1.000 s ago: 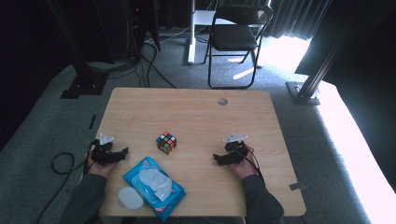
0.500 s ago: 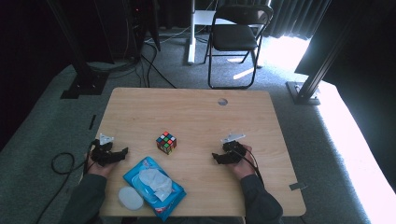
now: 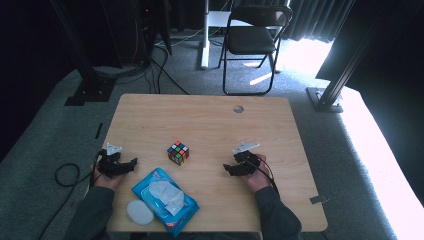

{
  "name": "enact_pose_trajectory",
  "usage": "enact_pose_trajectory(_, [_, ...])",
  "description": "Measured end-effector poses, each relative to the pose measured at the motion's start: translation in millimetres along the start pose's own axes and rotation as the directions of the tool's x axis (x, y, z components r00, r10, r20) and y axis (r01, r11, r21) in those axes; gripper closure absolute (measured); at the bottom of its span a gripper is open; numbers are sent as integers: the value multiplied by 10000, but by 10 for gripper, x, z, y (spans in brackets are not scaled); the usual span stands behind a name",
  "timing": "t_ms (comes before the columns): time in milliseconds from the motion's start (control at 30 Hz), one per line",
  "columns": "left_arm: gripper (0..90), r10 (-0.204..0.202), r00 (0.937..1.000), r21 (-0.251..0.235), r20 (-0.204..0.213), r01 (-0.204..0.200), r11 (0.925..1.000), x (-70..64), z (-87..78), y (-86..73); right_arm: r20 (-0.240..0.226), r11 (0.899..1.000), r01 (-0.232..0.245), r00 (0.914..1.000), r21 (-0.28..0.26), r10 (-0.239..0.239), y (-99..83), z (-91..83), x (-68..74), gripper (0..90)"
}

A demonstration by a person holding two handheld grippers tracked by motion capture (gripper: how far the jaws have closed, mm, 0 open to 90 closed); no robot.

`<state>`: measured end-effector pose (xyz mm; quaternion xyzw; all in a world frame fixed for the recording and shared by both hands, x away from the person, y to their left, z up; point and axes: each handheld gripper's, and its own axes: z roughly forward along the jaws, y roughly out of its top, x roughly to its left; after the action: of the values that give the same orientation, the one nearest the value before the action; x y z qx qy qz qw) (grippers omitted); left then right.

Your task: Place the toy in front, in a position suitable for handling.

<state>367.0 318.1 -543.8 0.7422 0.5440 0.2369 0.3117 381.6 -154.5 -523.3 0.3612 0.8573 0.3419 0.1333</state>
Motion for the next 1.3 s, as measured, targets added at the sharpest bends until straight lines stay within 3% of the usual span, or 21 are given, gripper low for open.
enact_pose_trajectory(267, [243, -7, 10000, -12, 4, 7, 10000, 0, 1, 0, 109, 9993, 294, 9995, -234, -291, 99, -19, 82, 311])
enact_pose_trajectory(567, [243, -7, 10000, 6, -12, 7, 10000, -1, 0, 1, -88, 9981, 270, 9996, -557, -275, 205, -30, 133, 318])
enact_pose_trajectory(733, [243, -6, 10000, 5, -12, 6, 10000, -1, 0, 1, -141, 9957, 526, 9984, -765, -539, 312, -31, 193, 326])
enact_pose_trajectory(1300, [244, -11, 10000, -5, -20, 11, 10000, -2, 2, 2, -135, 9907, 920, 9955, -1001, -938, 522, 42, 323, 325])
